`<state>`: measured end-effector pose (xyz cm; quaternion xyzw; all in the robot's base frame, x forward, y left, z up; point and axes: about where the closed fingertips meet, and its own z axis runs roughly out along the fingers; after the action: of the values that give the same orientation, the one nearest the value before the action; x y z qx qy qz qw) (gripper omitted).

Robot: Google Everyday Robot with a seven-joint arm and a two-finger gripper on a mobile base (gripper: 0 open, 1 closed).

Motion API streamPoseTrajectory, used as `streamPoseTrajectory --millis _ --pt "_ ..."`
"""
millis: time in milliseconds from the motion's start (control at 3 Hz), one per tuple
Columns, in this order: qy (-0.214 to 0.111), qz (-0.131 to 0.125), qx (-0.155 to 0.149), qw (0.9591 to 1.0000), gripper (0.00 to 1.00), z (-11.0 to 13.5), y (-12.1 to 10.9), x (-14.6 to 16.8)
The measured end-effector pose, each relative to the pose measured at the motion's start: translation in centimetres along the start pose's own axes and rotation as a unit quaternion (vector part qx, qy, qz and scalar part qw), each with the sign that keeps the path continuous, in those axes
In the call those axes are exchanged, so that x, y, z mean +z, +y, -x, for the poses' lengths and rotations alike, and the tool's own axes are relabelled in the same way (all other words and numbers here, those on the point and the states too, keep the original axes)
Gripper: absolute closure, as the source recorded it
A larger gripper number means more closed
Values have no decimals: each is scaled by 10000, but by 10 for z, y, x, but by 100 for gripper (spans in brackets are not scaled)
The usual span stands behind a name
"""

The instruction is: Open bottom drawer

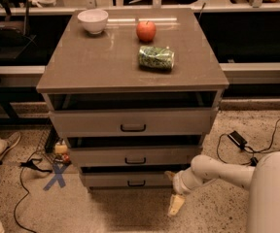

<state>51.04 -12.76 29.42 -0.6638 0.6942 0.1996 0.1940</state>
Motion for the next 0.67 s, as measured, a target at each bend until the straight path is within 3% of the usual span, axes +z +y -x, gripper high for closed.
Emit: streamPoseTrajectory --millis 667 --pt "639 -398 -117 9971 0 -53 -19 20"
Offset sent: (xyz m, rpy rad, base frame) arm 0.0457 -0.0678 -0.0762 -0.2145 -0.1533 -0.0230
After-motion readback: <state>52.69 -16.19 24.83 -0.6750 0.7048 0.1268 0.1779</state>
